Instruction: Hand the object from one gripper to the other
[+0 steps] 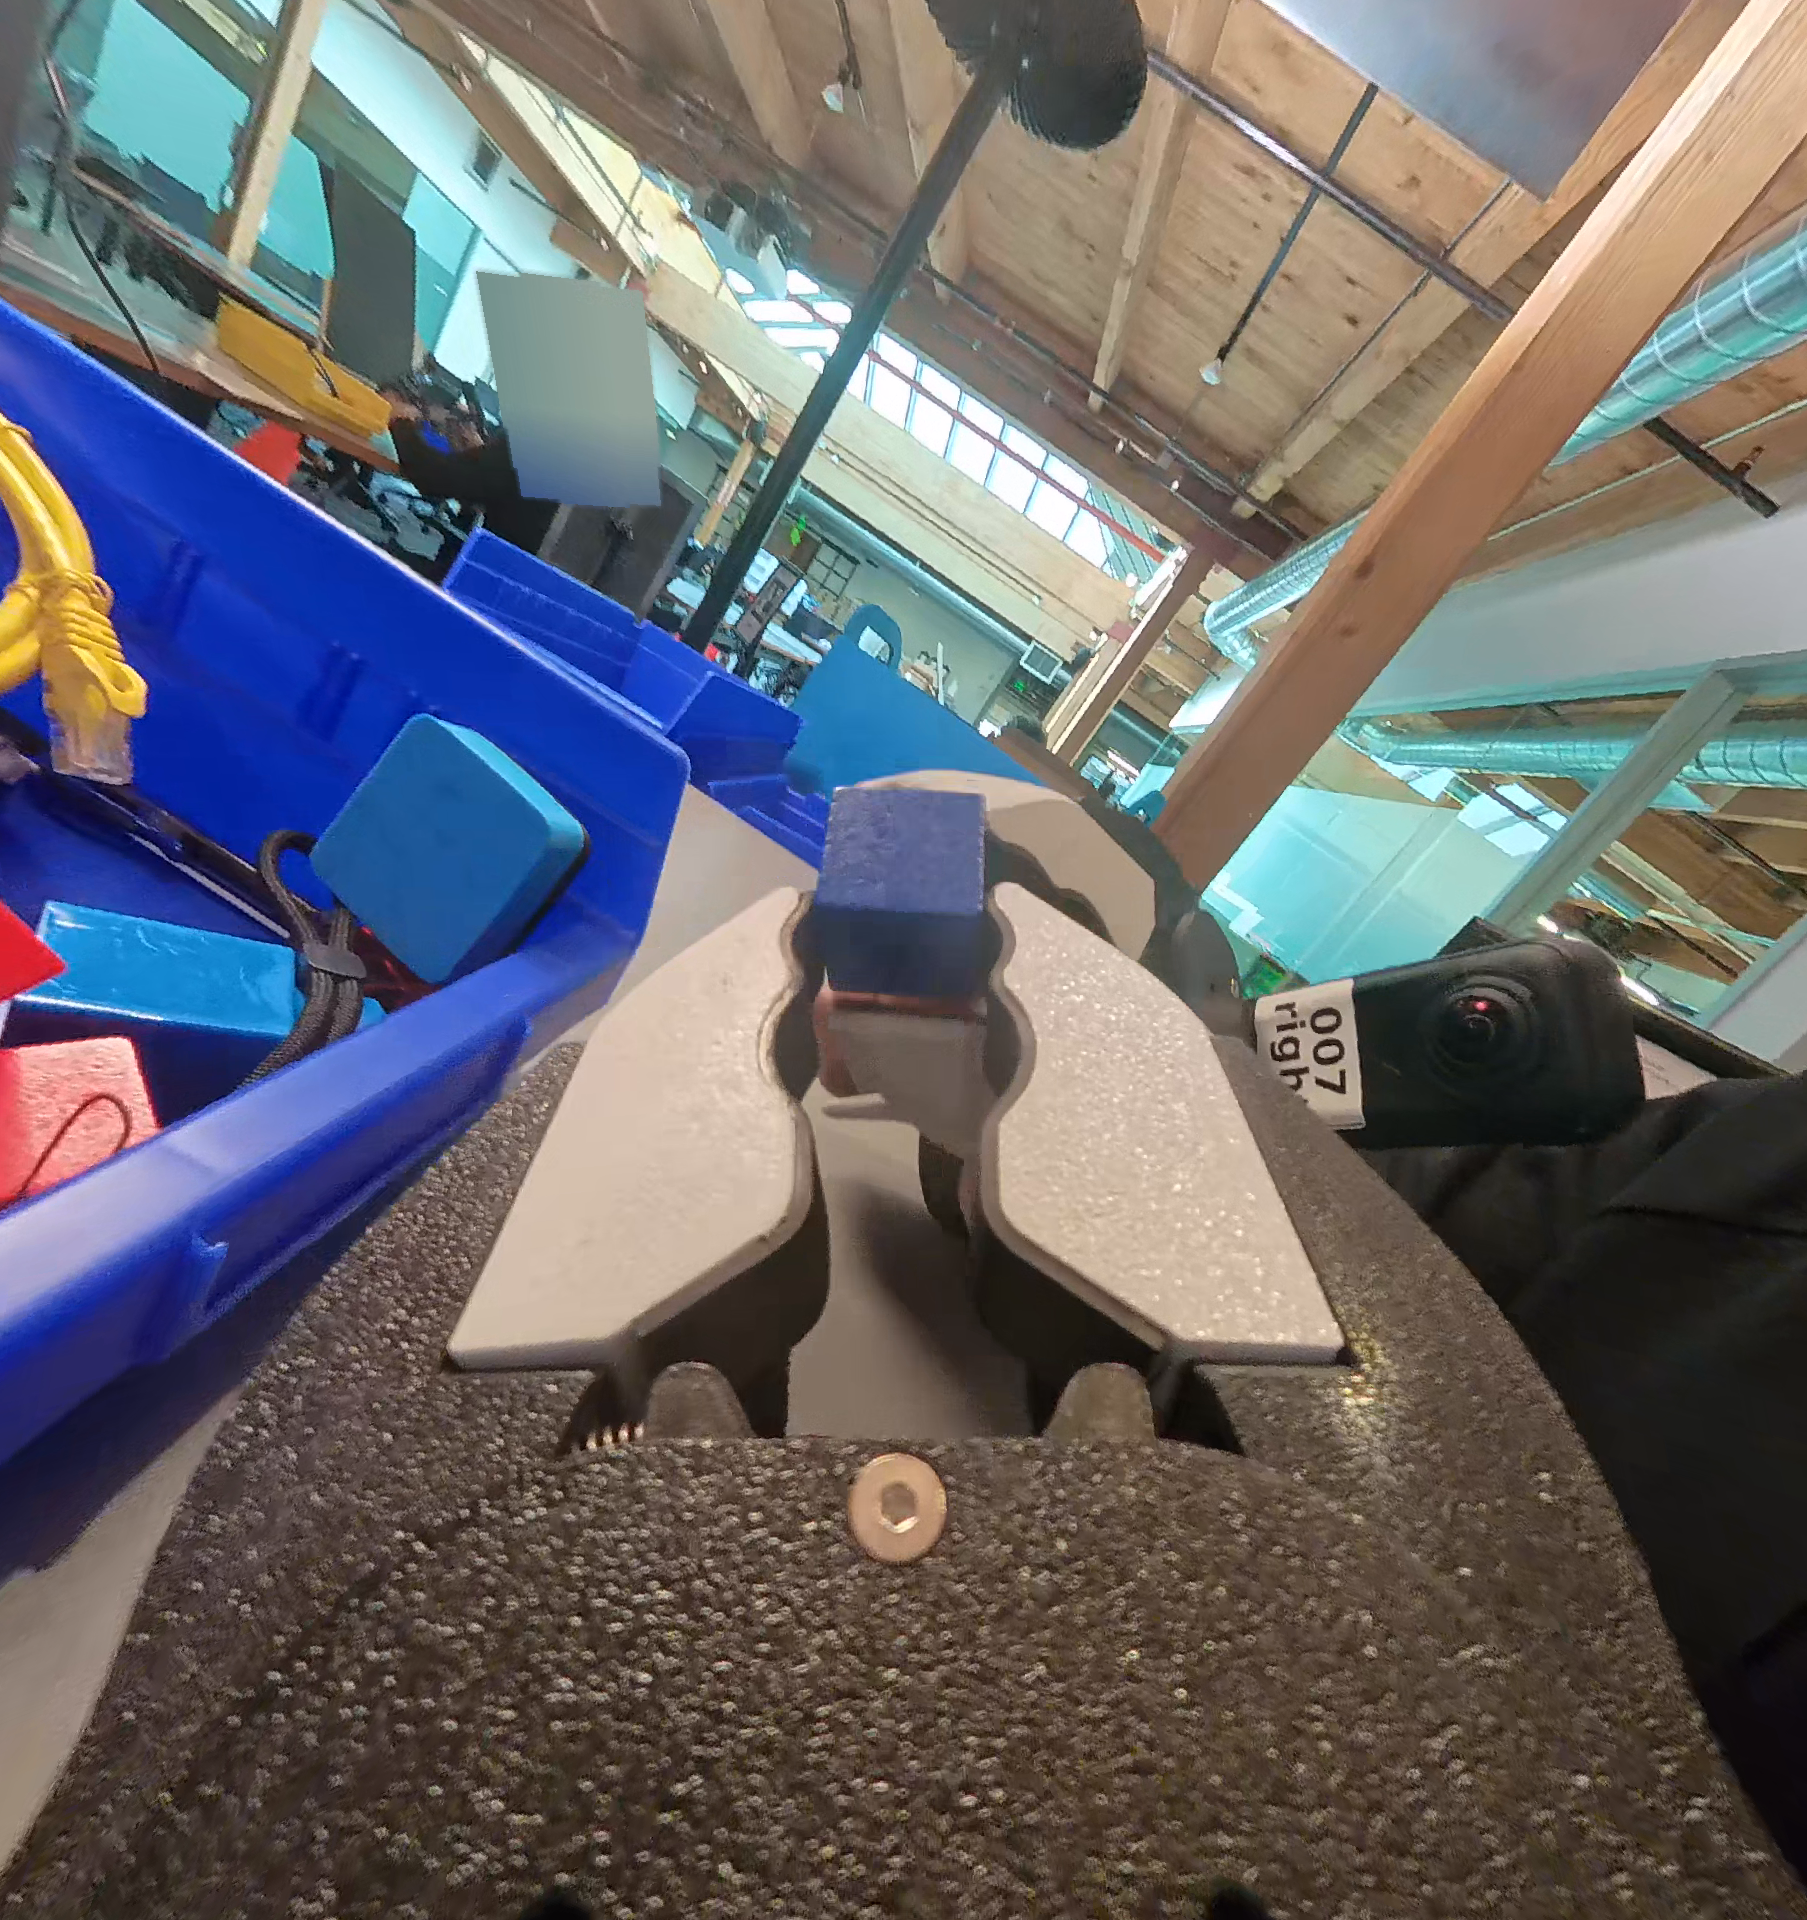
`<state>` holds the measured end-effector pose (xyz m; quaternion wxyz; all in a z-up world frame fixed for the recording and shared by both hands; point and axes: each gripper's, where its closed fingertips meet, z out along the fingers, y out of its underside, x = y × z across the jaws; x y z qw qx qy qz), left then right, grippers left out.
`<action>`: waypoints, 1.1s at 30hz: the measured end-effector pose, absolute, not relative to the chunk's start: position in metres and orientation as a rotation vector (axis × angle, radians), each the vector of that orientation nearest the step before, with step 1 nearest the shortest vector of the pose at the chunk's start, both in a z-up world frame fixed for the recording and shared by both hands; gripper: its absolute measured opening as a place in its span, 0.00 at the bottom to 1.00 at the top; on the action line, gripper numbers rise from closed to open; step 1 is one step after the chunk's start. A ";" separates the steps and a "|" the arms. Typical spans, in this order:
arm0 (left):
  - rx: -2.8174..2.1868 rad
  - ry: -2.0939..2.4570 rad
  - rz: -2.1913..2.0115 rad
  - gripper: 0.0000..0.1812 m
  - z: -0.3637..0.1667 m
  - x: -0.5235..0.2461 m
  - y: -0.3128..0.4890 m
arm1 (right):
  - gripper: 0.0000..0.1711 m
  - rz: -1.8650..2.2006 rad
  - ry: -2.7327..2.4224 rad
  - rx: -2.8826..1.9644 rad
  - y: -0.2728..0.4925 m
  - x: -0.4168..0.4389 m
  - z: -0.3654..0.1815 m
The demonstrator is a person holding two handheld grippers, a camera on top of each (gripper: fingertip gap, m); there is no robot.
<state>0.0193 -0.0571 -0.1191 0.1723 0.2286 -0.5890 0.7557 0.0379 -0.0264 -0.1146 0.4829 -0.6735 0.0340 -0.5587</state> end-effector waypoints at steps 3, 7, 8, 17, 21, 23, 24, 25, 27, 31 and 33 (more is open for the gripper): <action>0.628 -1.702 2.092 0.16 -0.122 0.016 -0.060 | 0.18 -1.377 0.044 -1.646 -0.028 0.037 -0.114; 0.599 -1.823 2.130 0.20 -0.120 0.020 -0.057 | 0.18 -1.375 0.046 -1.672 -0.034 0.040 -0.115; 0.586 -1.869 2.172 0.23 -0.117 0.023 -0.055 | 0.18 -1.368 0.060 -1.687 -0.035 0.042 -0.117; 0.388 -2.783 2.470 0.24 -0.112 0.041 -0.042 | 0.18 -1.503 0.096 -1.821 -0.044 0.057 -0.133; 0.443 -2.569 2.321 0.29 -0.123 0.032 -0.051 | 0.18 -1.508 0.020 -1.767 -0.037 0.049 -0.127; 0.491 -2.398 2.247 0.30 -0.124 0.028 -0.052 | 0.18 -1.515 -0.019 -1.713 -0.037 0.043 -0.120; 0.508 -2.309 2.208 0.30 -0.123 0.026 -0.053 | 0.18 -1.514 -0.037 -1.688 -0.036 0.041 -0.117; 0.525 -2.227 2.156 0.30 -0.124 0.023 -0.054 | 0.18 -1.507 -0.056 -1.665 -0.035 0.038 -0.114; 0.535 -2.068 2.033 0.30 -0.126 0.015 -0.057 | 0.18 -1.481 -0.097 -1.626 -0.032 0.031 -0.111; 0.511 -1.784 1.908 0.17 -0.120 -0.001 -0.058 | 0.18 -1.426 -0.152 -1.616 -0.024 0.023 -0.115; 0.514 -1.839 1.961 0.17 -0.123 0.004 -0.058 | 0.18 -1.405 -0.134 -1.637 -0.025 0.026 -0.118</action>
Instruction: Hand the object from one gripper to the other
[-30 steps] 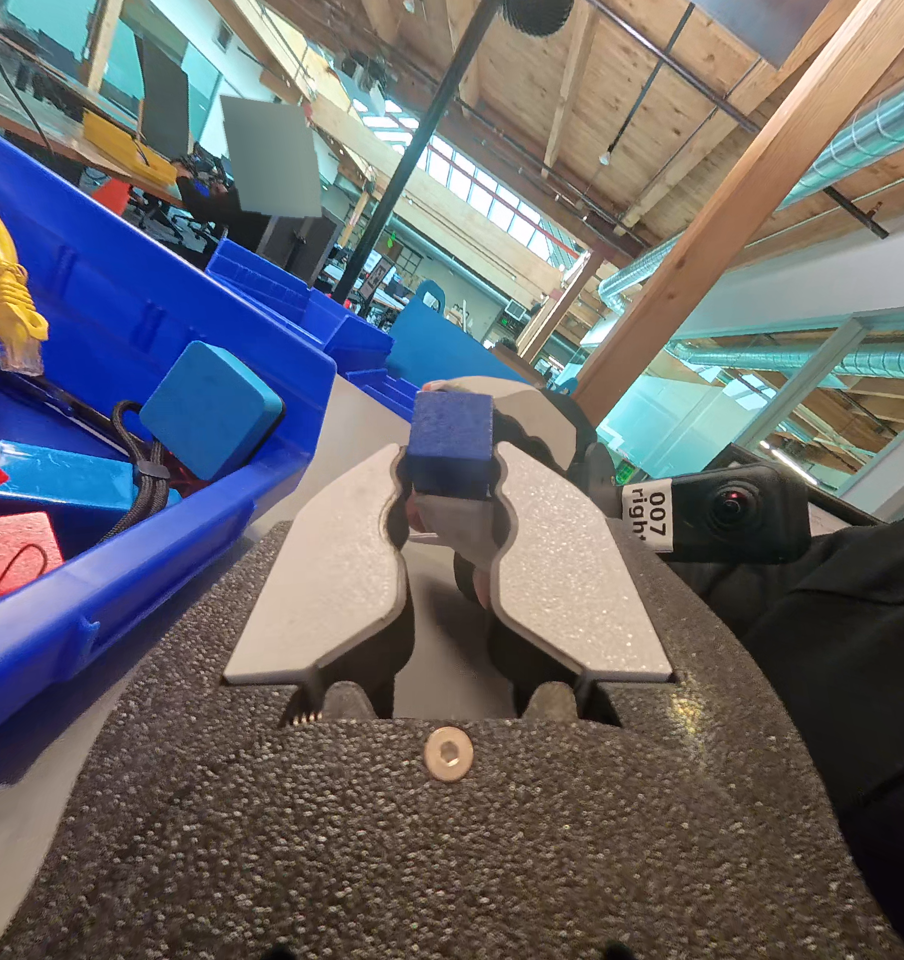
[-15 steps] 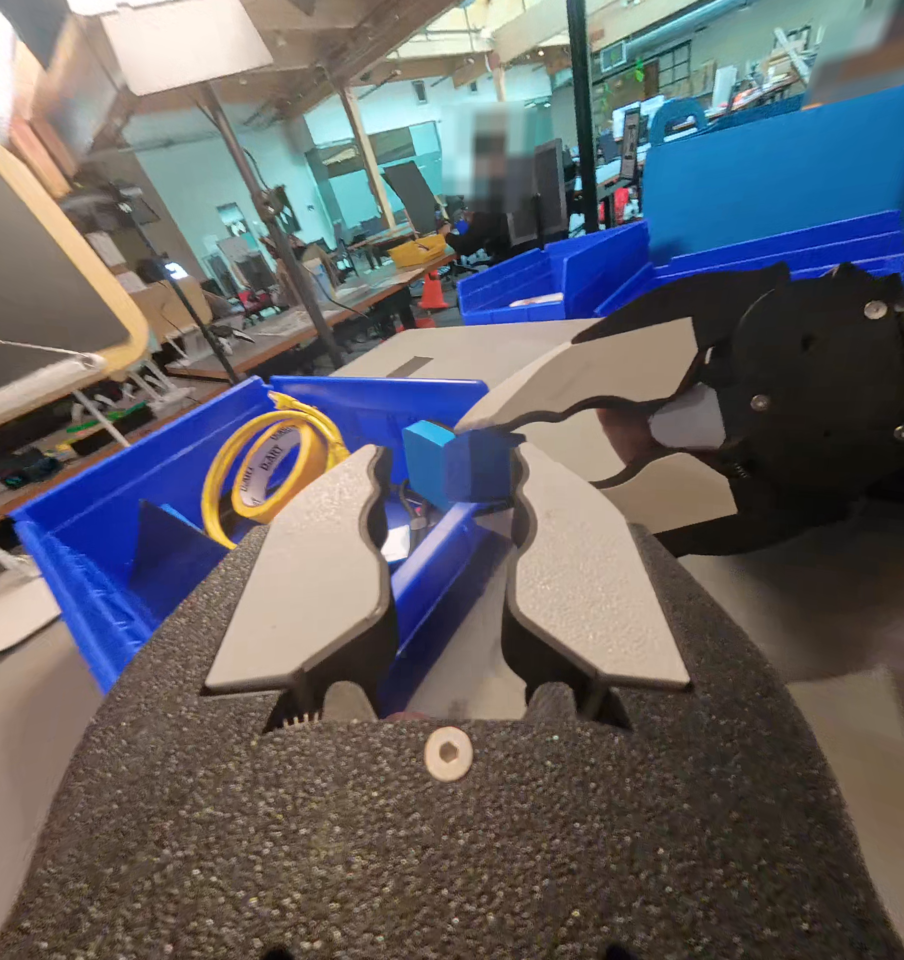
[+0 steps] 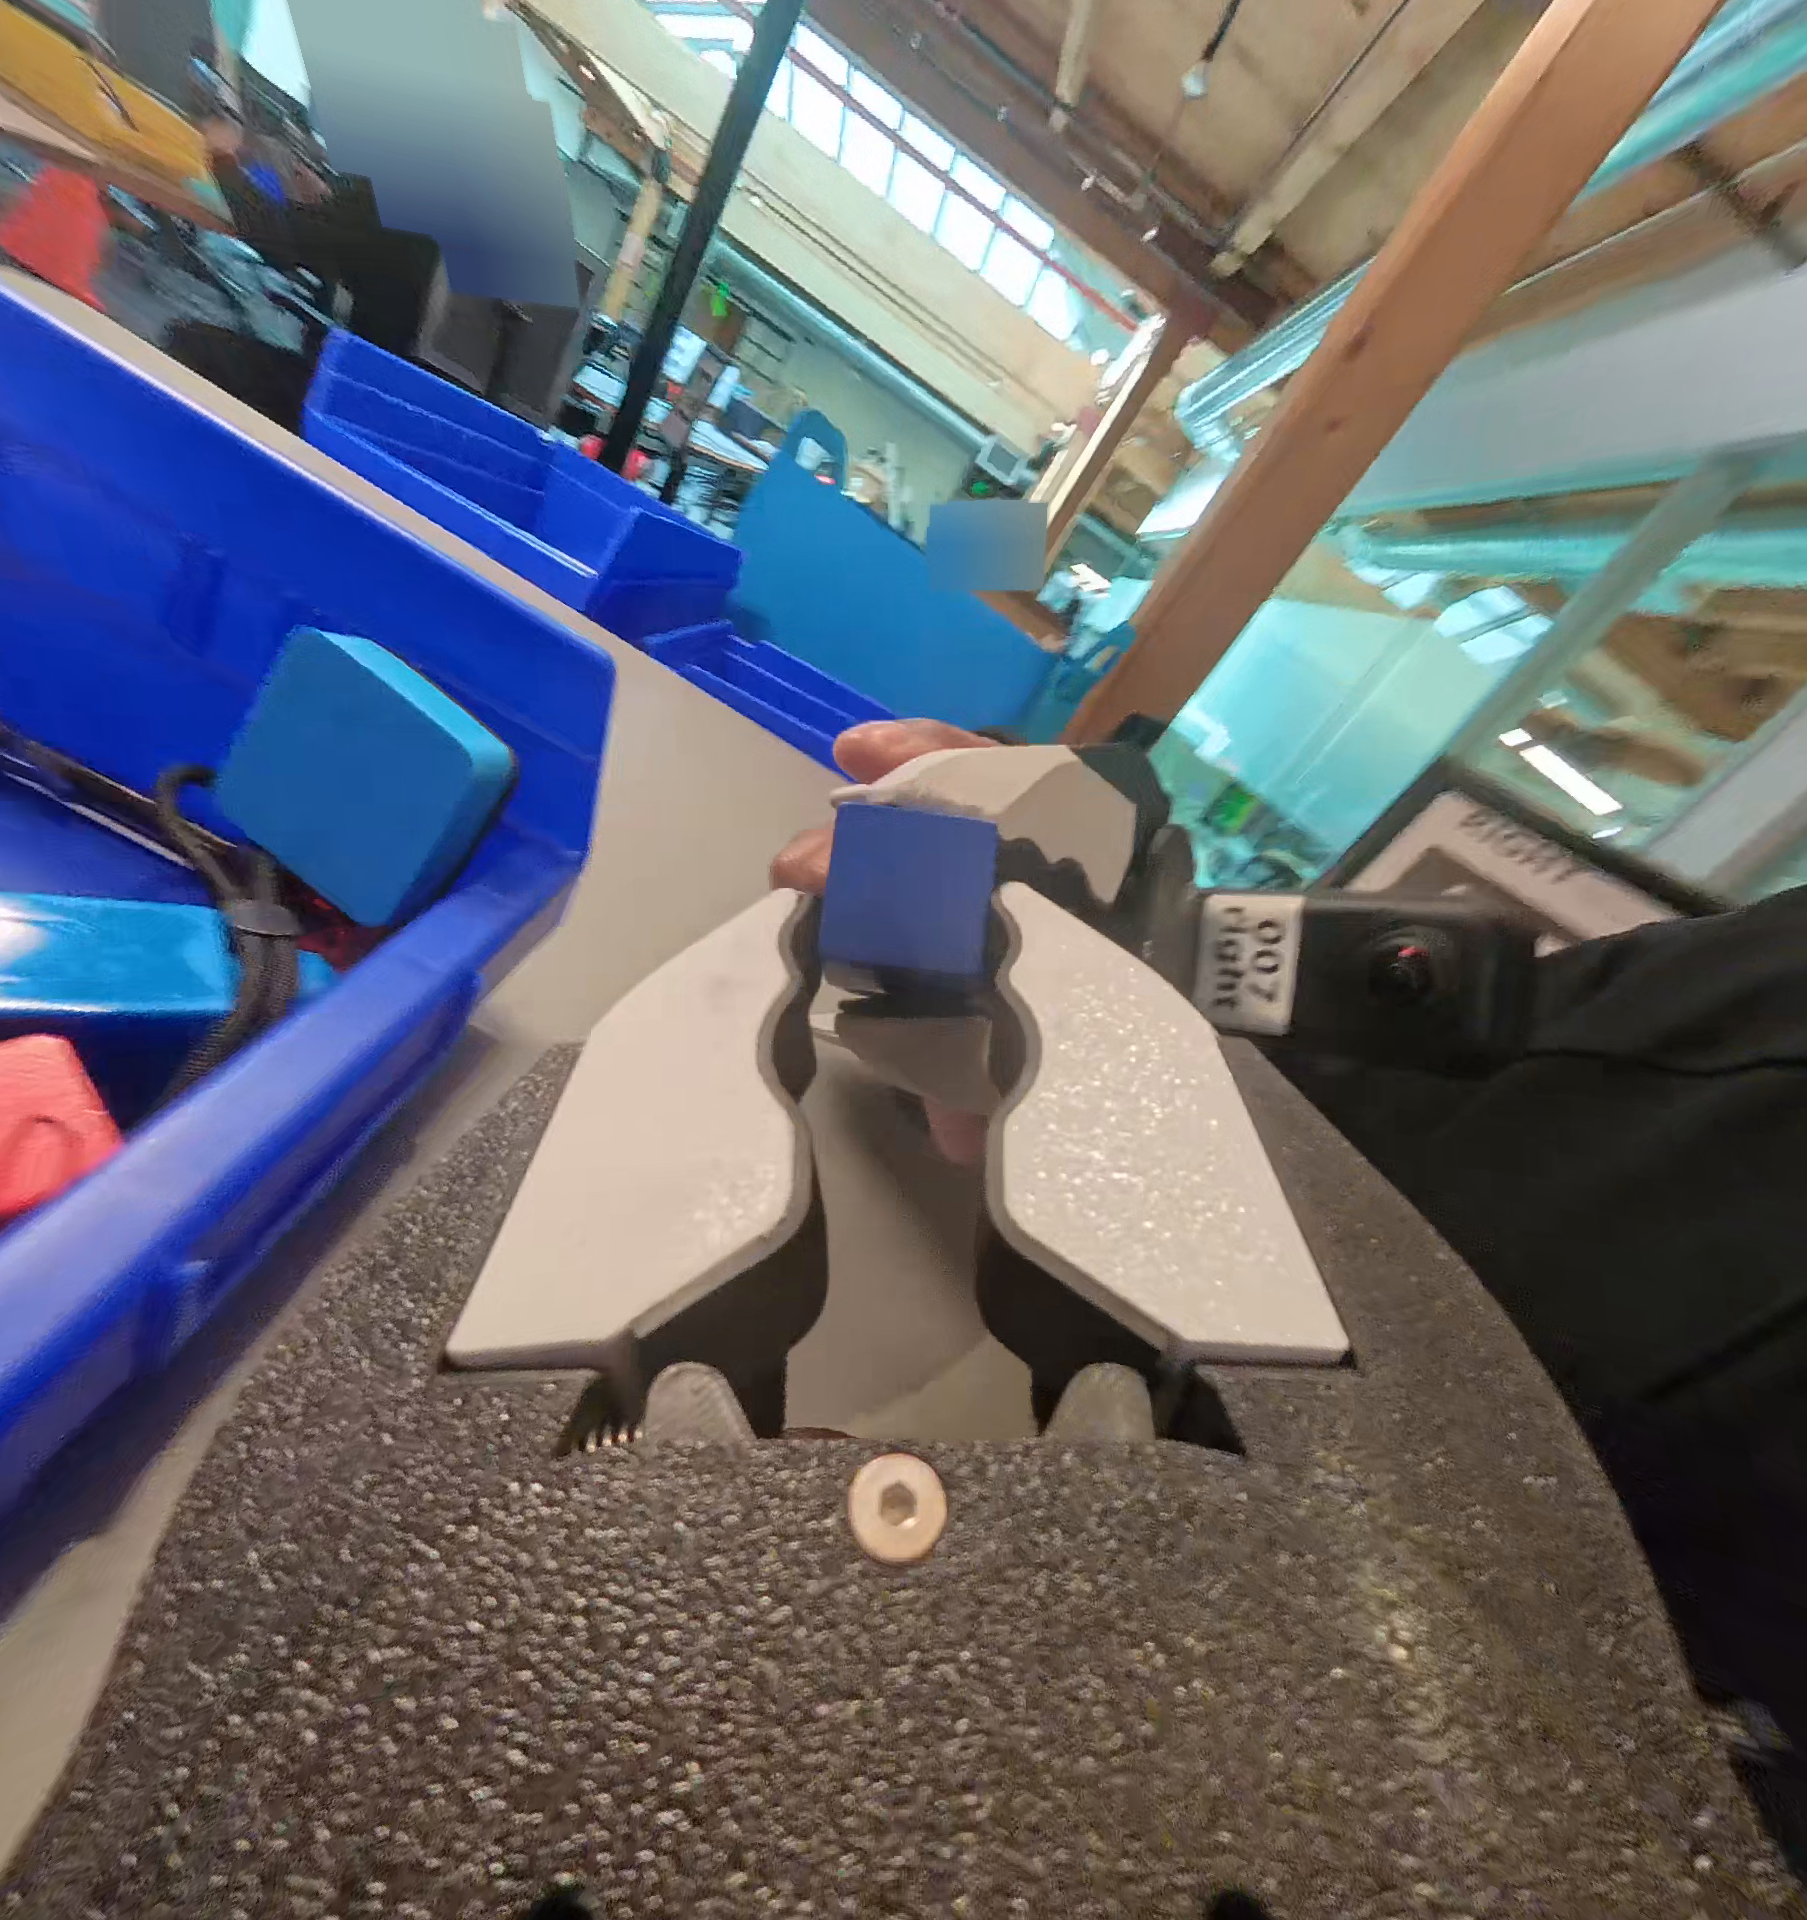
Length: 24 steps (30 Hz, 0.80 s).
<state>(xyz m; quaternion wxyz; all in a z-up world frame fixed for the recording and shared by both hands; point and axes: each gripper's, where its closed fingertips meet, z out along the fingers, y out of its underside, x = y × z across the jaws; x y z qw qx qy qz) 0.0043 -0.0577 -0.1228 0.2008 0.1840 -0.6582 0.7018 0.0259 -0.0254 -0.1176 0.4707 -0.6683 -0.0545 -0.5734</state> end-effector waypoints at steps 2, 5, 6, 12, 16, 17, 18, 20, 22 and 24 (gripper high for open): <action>0.472 -2.037 2.105 0.17 -0.123 0.015 -0.054 | 0.19 -1.338 -0.077 -1.677 -0.029 0.031 -0.122; 0.248 -2.423 2.397 0.17 -0.113 0.028 -0.042 | 0.21 -1.092 0.055 -1.747 -0.034 0.037 -0.131; 0.138 -2.527 2.497 0.17 -0.107 0.029 -0.038 | 0.23 -0.965 0.111 -1.760 -0.034 0.037 -0.134; -0.567 -3.026 2.760 0.17 -0.101 0.029 -0.030 | 0.32 -0.190 0.396 -1.597 -0.029 0.025 -0.126; -0.922 -3.259 2.663 0.17 -0.112 0.024 -0.038 | 0.33 -0.093 0.430 -1.561 -0.025 0.022 -0.125; -0.986 -3.283 2.634 0.17 -0.115 0.022 -0.040 | 0.33 -0.102 0.426 -1.576 -0.023 0.022 -0.127; -1.051 -3.302 2.594 0.17 -0.119 0.021 -0.043 | 0.34 -0.113 0.418 -1.590 -0.021 0.020 -0.129; -1.166 -3.331 2.527 0.17 -0.126 0.018 -0.047 | 0.28 -0.149 0.408 -1.622 -0.018 0.020 -0.133; -1.178 -3.378 2.464 0.17 -0.132 0.022 -0.047 | 0.17 -0.237 0.382 -1.659 -0.018 0.022 -0.137; -1.055 -3.375 2.413 0.18 -0.137 0.027 -0.046 | 0.17 -0.380 0.352 -1.697 -0.023 0.028 -0.138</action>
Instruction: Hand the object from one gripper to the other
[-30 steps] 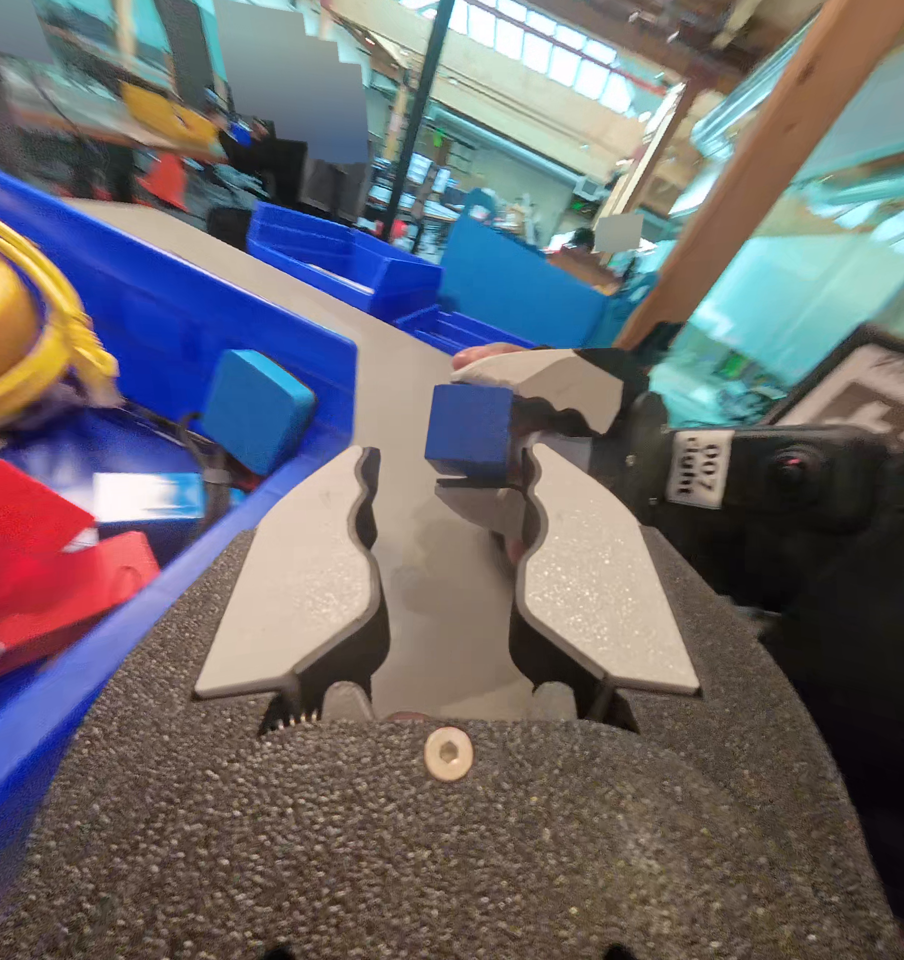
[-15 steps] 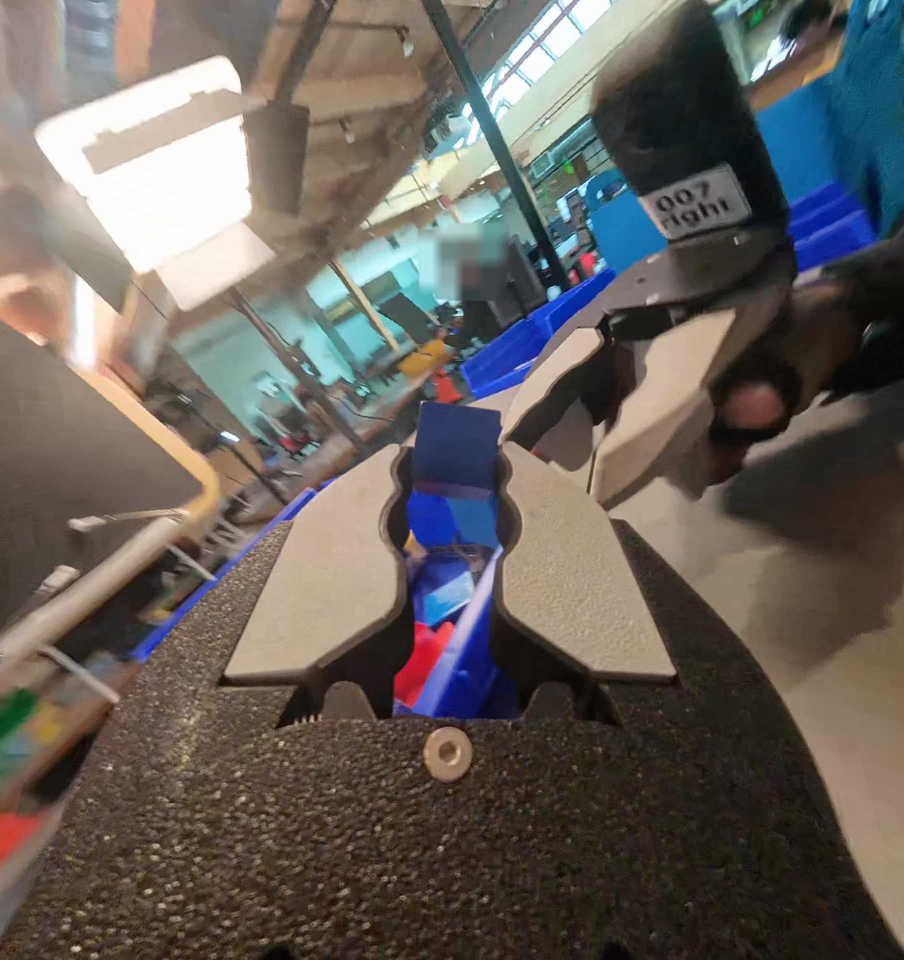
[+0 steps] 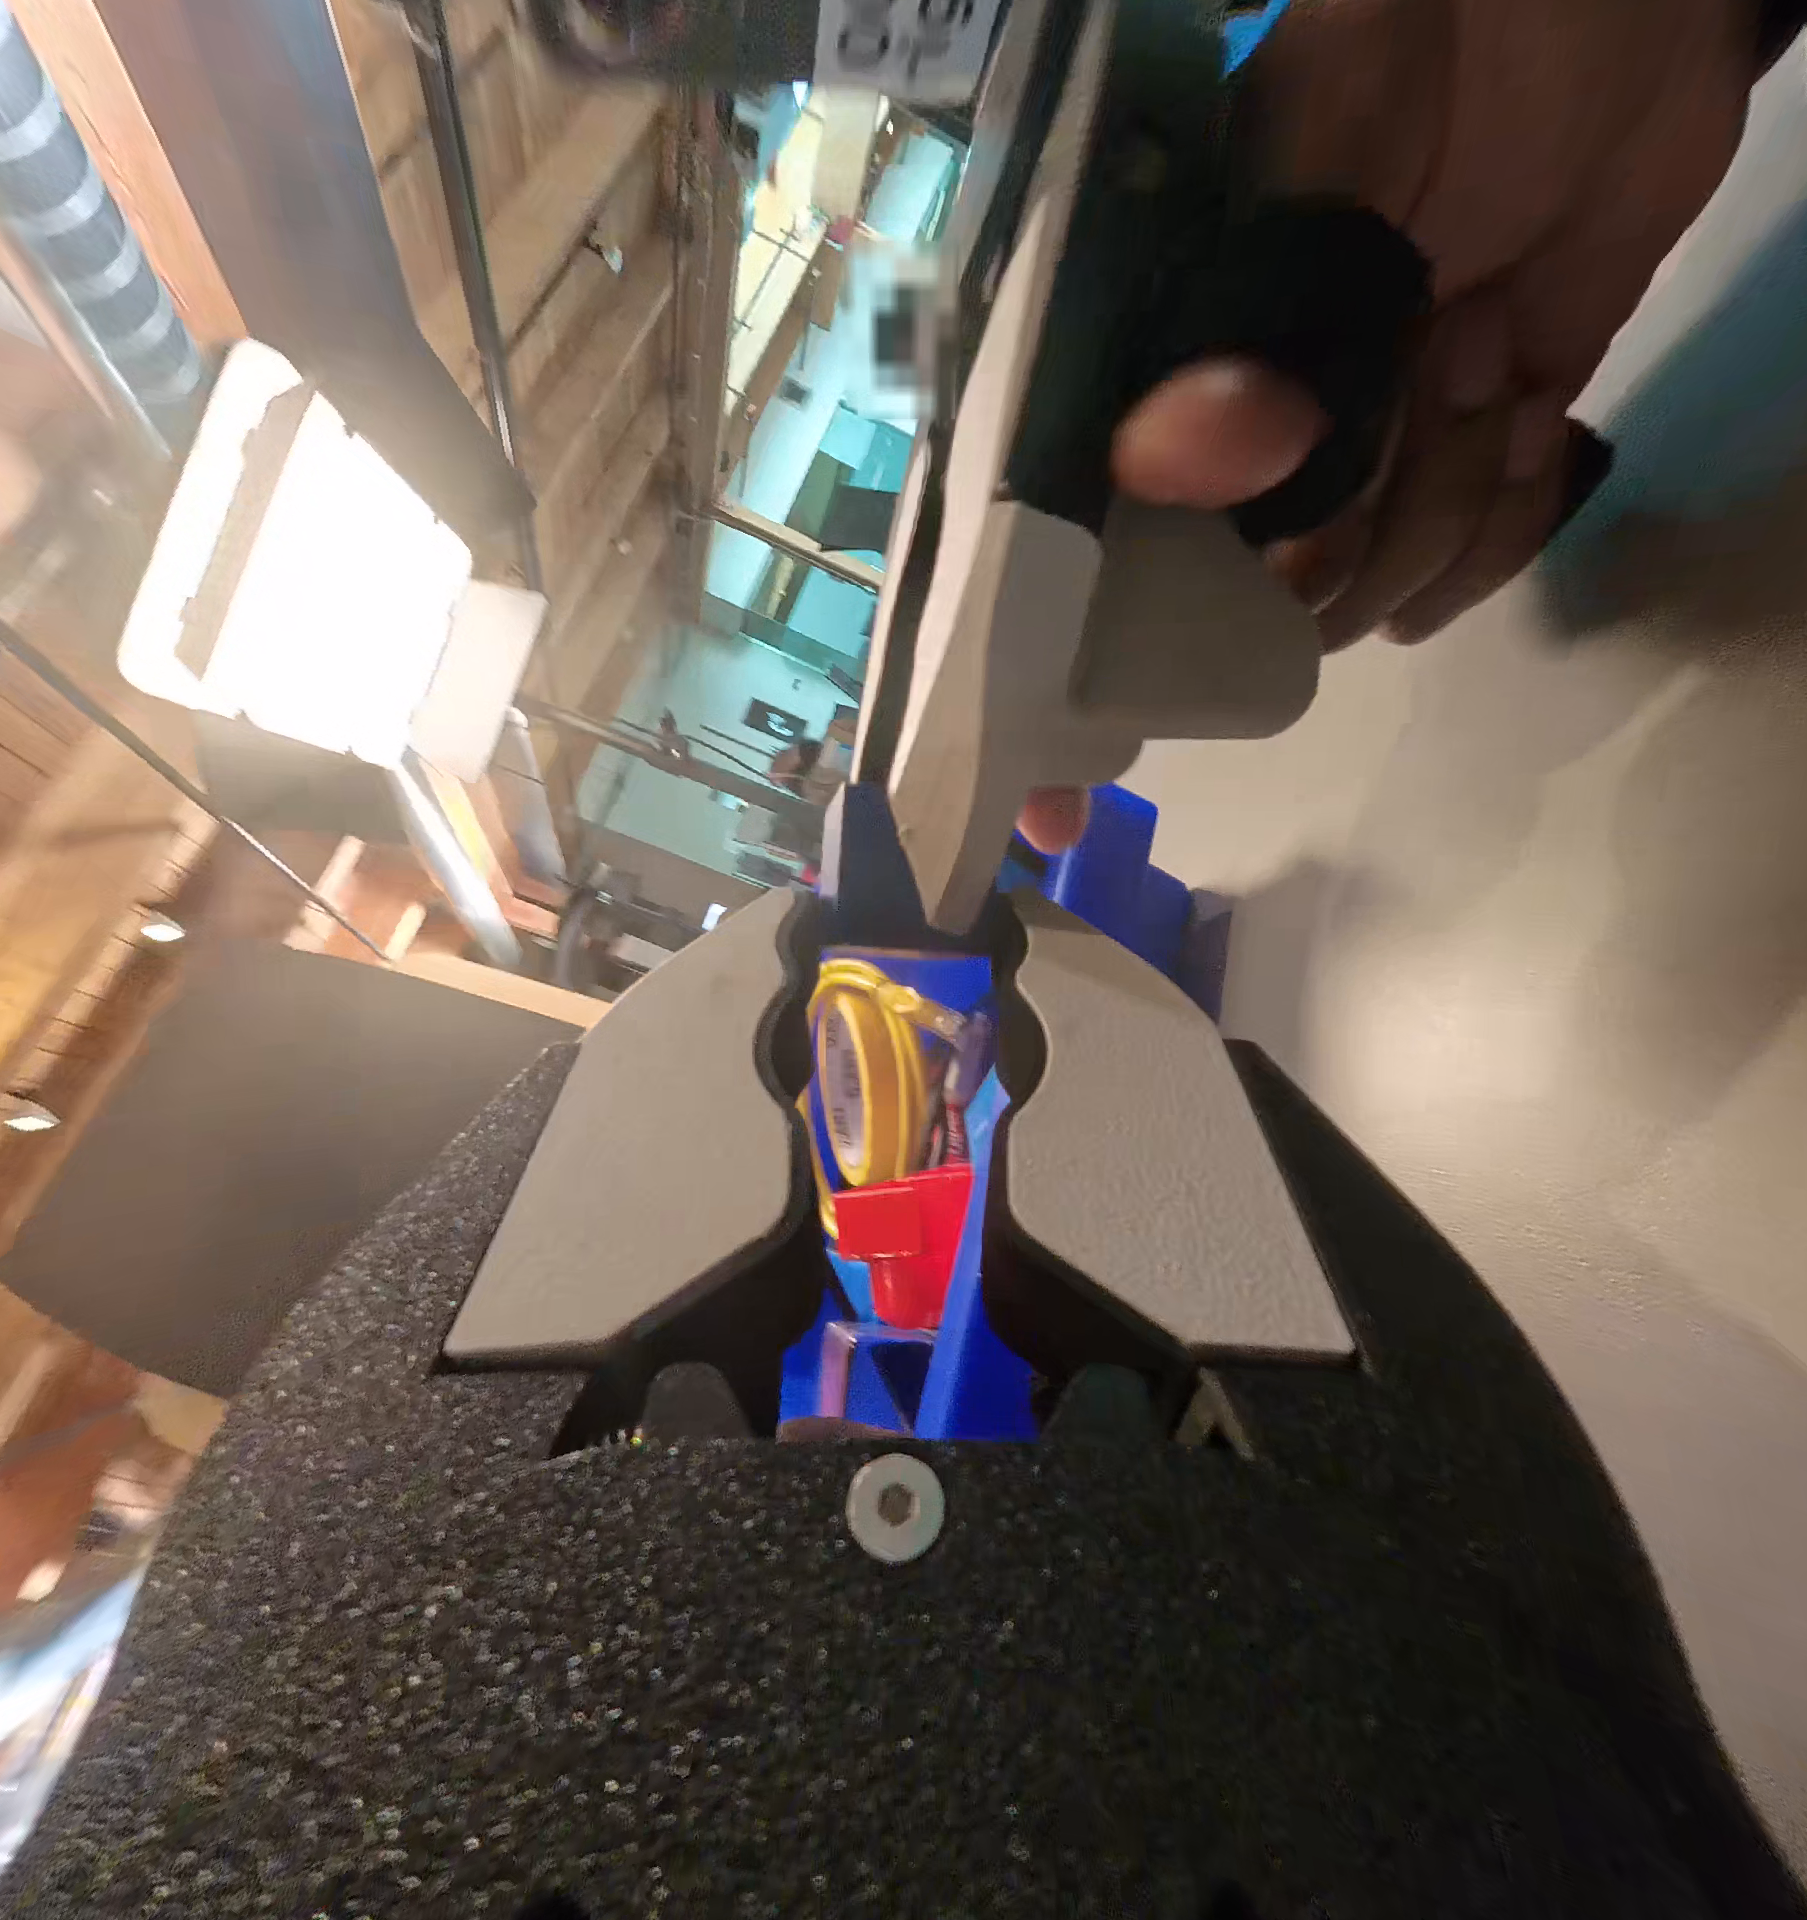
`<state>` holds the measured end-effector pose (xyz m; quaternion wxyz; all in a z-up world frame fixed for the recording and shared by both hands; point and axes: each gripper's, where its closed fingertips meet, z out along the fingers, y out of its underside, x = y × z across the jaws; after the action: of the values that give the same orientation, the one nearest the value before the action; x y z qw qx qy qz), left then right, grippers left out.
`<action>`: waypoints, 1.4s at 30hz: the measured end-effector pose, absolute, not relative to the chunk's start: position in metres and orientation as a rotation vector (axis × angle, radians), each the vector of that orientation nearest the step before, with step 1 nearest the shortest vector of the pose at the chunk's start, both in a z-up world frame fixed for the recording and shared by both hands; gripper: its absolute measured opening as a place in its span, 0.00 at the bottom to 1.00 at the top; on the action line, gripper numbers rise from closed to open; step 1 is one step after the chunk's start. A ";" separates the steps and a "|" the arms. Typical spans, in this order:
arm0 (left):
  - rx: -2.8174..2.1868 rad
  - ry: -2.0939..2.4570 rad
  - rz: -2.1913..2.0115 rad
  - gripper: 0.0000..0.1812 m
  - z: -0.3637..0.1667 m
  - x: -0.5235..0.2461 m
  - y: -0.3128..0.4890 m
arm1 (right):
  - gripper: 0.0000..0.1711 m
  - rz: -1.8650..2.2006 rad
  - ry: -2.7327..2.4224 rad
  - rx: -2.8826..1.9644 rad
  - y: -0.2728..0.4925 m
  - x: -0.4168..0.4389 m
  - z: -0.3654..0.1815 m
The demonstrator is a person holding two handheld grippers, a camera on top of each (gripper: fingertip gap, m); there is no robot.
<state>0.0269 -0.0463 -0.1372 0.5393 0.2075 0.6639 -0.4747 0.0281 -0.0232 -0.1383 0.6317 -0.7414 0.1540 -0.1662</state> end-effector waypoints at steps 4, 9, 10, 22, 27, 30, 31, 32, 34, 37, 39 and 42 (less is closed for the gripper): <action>0.279 1.796 -1.219 0.16 -0.145 0.047 -0.037 | 0.17 -0.882 0.262 -1.774 -0.044 0.048 -0.134; -0.104 2.066 -1.599 0.23 -0.142 0.051 -0.037 | 0.17 -1.392 0.132 -1.861 -0.059 0.063 -0.134; -0.168 2.111 -1.695 0.25 -0.141 0.048 -0.039 | 0.17 -1.428 0.115 -1.872 -0.059 0.063 -0.136; -0.218 2.179 -1.763 0.19 -0.151 0.029 -0.057 | 0.17 -1.569 -0.156 -1.846 -0.031 0.043 -0.144; 0.000 1.917 -1.496 0.17 -0.138 0.036 -0.047 | 0.18 -1.242 0.044 -1.872 -0.036 0.048 -0.149; 0.172 1.737 -1.265 0.17 -0.132 0.039 -0.040 | 0.19 -0.994 0.181 -1.840 -0.038 0.049 -0.148; 0.215 1.705 -1.224 0.17 -0.133 0.038 -0.040 | 0.19 -0.889 0.228 -1.833 -0.038 0.048 -0.149; 0.228 1.673 -1.203 0.17 -0.131 0.038 -0.039 | 0.20 -0.785 0.267 -1.821 -0.036 0.046 -0.149; 0.236 1.650 -1.202 0.17 -0.129 0.037 -0.039 | 0.21 -0.572 0.331 -1.800 -0.033 0.041 -0.151; 0.238 1.646 -1.196 0.17 -0.128 0.040 -0.036 | 0.24 -0.354 0.417 -1.717 -0.032 0.039 -0.146; 0.279 1.638 -1.161 0.17 -0.132 0.040 -0.036 | 0.25 -0.266 0.471 -1.644 -0.033 0.039 -0.138; 0.345 1.623 -1.134 0.17 -0.137 0.035 -0.039 | 0.27 -0.227 0.489 -1.631 -0.030 0.038 -0.137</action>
<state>0.0352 -0.0395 -0.1369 0.5363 0.1448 0.6816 -0.4763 0.0380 -0.0301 -0.1370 0.6533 -0.7188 0.2157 -0.1001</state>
